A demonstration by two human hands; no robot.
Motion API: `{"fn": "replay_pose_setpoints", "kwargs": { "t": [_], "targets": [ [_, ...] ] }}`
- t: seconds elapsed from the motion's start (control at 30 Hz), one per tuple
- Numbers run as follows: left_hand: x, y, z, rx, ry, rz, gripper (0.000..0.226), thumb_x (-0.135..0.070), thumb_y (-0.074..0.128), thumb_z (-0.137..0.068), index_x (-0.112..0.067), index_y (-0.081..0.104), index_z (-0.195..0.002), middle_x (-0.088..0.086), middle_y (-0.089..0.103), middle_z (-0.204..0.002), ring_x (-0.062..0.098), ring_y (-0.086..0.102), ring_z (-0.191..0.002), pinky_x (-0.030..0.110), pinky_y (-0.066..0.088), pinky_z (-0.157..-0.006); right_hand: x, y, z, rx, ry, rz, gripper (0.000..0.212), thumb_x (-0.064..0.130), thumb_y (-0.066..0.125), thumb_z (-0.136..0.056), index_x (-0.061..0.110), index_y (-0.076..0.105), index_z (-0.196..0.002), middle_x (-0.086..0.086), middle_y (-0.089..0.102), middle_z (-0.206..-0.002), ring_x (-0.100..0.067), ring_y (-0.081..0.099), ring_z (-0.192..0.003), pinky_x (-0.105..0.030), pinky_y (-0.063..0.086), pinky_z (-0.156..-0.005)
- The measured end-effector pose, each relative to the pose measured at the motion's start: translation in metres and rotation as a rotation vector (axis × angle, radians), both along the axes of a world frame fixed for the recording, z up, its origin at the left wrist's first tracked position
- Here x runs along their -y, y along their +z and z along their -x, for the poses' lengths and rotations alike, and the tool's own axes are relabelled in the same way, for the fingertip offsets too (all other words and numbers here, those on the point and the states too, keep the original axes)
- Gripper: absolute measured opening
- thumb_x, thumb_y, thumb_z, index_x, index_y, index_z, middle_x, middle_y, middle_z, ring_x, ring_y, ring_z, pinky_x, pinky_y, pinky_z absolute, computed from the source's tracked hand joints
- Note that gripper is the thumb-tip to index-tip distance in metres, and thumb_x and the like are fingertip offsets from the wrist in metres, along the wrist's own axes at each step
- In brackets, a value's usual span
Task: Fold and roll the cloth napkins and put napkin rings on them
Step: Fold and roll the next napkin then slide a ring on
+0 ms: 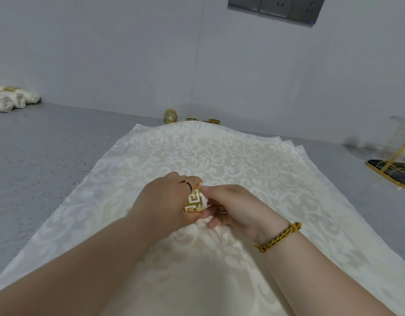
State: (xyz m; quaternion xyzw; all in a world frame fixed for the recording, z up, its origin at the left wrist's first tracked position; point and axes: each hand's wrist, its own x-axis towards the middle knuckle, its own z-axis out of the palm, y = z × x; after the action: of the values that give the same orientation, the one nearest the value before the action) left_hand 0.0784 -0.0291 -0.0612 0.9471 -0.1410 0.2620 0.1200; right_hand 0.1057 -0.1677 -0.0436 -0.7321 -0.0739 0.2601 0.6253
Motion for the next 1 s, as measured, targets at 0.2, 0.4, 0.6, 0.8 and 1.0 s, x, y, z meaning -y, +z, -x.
{"fn": "replay_pose_setpoints", "kwargs": {
  "t": [0.2, 0.4, 0.6, 0.8, 1.0],
  "targets": [
    [0.001, 0.001, -0.001, -0.009, -0.005, -0.096, 0.042, -0.059, 0.073, -0.043, -0.027, 0.066, -0.07, -0.013, 0.055, -0.051, 0.004, 0.055, -0.047, 0.003, 0.014, -0.041, -0.004, -0.002, 0.001, 0.054, -0.07, 0.068, 0.02, 0.01, 0.052, -0.086, 0.007, 0.055, -0.067, -0.003, 0.053, -0.06, -0.009, 0.053, -0.046, -0.021, 0.049, -0.053],
    [0.004, 0.004, 0.002, -0.083, 0.032, -0.022, 0.046, -0.051, 0.062, -0.074, -0.037, 0.05, -0.116, -0.019, 0.041, -0.071, 0.005, 0.046, -0.082, 0.006, 0.02, -0.057, 0.008, 0.004, -0.003, 0.091, -0.136, 0.043, 0.021, 0.008, 0.051, -0.084, 0.006, 0.054, -0.064, -0.008, 0.057, -0.073, -0.016, 0.06, -0.059, -0.034, 0.056, -0.075],
    [-0.004, 0.003, -0.001, -0.18, 0.046, -0.041, 0.043, -0.052, 0.059, -0.076, -0.04, 0.046, -0.116, -0.016, 0.055, -0.092, 0.008, 0.056, -0.086, 0.015, 0.033, -0.058, 0.017, 0.01, -0.004, 0.087, -0.133, -0.004, 0.02, 0.005, 0.047, -0.085, 0.003, 0.056, -0.067, -0.013, 0.06, -0.078, -0.019, 0.062, -0.067, -0.03, 0.057, -0.066],
    [-0.008, 0.002, 0.001, -0.214, 0.111, 0.029, 0.057, -0.054, 0.059, -0.077, -0.038, 0.039, -0.127, -0.017, 0.052, -0.1, 0.006, 0.054, -0.098, 0.018, 0.032, -0.068, 0.017, 0.005, -0.004, 0.01, -0.058, -0.123, 0.017, 0.015, 0.051, -0.091, 0.003, 0.06, -0.083, -0.007, 0.066, -0.08, -0.015, 0.066, -0.07, -0.029, 0.057, -0.058],
    [-0.008, 0.0, -0.001, -0.213, 0.122, 0.073, 0.058, -0.055, 0.058, -0.077, -0.038, 0.037, -0.129, -0.017, 0.048, -0.094, 0.006, 0.053, -0.096, 0.018, 0.031, -0.066, 0.01, -0.003, -0.004, 0.293, -0.263, 0.012, 0.016, 0.018, 0.062, -0.084, 0.015, 0.053, -0.072, -0.001, 0.057, -0.074, -0.006, 0.055, -0.057, -0.016, 0.048, -0.055]
  ]
}}
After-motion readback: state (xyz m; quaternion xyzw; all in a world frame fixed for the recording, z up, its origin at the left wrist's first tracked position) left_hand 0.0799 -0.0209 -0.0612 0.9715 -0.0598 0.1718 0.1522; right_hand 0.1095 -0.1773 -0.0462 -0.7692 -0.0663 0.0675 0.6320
